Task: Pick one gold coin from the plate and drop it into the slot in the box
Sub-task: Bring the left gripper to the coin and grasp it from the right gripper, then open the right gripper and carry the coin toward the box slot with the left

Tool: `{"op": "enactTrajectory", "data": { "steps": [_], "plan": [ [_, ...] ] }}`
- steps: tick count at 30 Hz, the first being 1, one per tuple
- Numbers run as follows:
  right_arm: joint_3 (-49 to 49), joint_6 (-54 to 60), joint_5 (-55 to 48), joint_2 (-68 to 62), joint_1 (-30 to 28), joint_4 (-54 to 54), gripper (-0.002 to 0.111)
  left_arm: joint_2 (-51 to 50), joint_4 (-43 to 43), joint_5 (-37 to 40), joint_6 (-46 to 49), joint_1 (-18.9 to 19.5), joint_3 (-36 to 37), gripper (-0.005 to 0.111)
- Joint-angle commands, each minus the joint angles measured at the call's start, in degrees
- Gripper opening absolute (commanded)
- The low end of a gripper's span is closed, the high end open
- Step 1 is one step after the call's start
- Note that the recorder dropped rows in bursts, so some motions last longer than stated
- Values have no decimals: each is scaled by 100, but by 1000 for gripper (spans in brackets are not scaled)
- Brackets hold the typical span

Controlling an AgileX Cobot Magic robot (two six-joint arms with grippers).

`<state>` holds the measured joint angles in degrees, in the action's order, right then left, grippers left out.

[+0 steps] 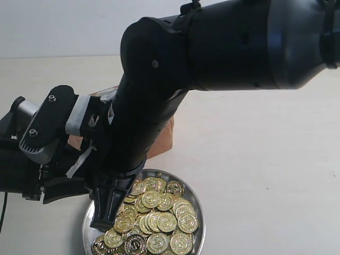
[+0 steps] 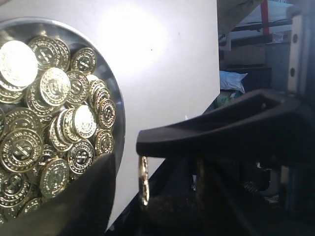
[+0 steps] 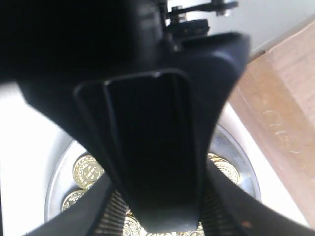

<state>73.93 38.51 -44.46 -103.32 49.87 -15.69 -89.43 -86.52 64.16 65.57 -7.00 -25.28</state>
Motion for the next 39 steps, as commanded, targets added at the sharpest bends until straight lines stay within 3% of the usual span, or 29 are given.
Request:
{"op": "enactTrajectory", "data": {
  "steps": [1, 3, 5, 10, 22, 25, 29, 31, 33, 36, 39],
  "plan": [
    [30, 52, 27, 68, 15, -28, 27, -18, 10, 0, 13, -45, -26, 50],
    [30, 52, 27, 68, 15, -28, 27, -18, 7, 0, 13, -45, -26, 49],
    [30, 52, 27, 68, 15, -28, 27, -18, 7, 10, 13, -45, -26, 35],
    [30, 52, 38, 68, 15, -27, 27, -18, 7, 21, 13, -45, -26, 13],
    [30, 52, 38, 68, 15, -27, 27, -18, 21, 21, 26, -45, -26, 11],
    [30, 52, 38, 68, 15, -27, 27, -18, 21, 21, 97, -45, -26, 0],
    [30, 52, 38, 68, 15, -27, 28, -18, 21, 21, 289, -45, -26, 0],
    [30, -68, 38, 68, 15, -27, 34, -18, 21, 21, 344, -45, -26, 0],
    [30, -165, 38, 68, 15, -27, 53, -18, 21, 21, 344, -45, -26, 0],
    [30, -458, -66, 91, 15, 295, 69, -18, 21, 21, 462, -45, -26, 0],
    [30, -1123, -475, 299, 15, 1223, 71, -18, -2, 8, 654, -45, -26, 0]
  ]
}}
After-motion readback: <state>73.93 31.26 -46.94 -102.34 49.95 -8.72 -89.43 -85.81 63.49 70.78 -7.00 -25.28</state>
